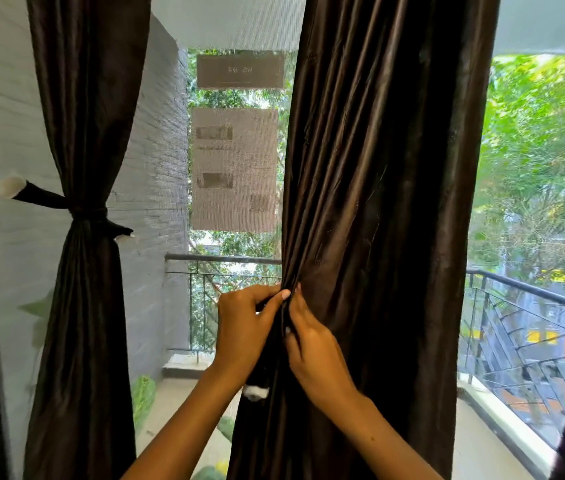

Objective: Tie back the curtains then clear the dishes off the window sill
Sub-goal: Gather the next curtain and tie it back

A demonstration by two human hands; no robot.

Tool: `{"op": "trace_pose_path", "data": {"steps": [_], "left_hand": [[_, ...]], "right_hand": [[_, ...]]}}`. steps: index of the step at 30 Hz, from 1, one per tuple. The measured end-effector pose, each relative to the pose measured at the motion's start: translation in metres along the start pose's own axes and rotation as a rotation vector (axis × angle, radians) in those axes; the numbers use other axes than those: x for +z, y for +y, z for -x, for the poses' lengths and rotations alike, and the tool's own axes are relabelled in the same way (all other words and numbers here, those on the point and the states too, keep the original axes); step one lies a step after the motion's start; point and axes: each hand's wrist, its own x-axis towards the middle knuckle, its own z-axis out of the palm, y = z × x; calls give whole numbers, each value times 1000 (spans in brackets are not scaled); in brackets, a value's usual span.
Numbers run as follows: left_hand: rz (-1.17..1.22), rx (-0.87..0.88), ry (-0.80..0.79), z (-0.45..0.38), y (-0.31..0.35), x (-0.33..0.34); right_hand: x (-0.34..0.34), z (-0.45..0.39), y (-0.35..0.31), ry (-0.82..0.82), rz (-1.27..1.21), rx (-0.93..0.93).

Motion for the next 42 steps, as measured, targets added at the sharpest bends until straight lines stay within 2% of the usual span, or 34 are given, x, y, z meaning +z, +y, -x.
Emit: {"op": "trace_pose_path", "data": {"steps": [6,7,9,11,13,16,20,22,24,27,30,34,38,40,42], "left_hand": [[-36,-20,-39,-3,3,0],[-47,-34,-28,-5,1,-1],[-69,-50,-16,-8,-3,-1],[-81,-59,-11,-8,-5,-1],[-68,-65,-8,-7,-4,0],[-56,-60,-5,-7,-4,2],[-74,-26,6,-5,-5,4],[-81,0,3,-5,-5,4],[-75,16,3,-4,-5,3],[-21,1,-2,-1,-1,4],[15,21,-21,2,3,5],[69,-29,-40,2,4,6],[7,-55,-13,-5,-2,8],[20,-104,11,-7,-7,8],[34,-135,12,-8,-11,6]], "right_hand": [[-5,2,4,-53,65,4],[-5,2,7,-14,92,14],[-8,0,11,181,85,89],[-14,-6,11,399,-68,230],[-21,-14,14,464,-249,343],[-24,-21,21,474,-364,376],[-14,-9,23,559,-19,206],[-8,0,15,502,60,118],[-7,7,8,360,135,66],[-6,12,1,130,198,74],[-8,13,-2,46,139,74],[-8,12,-2,30,133,74],[-6,14,7,32,64,11],[-9,10,16,206,136,53],[-19,1,21,398,49,260]]}}
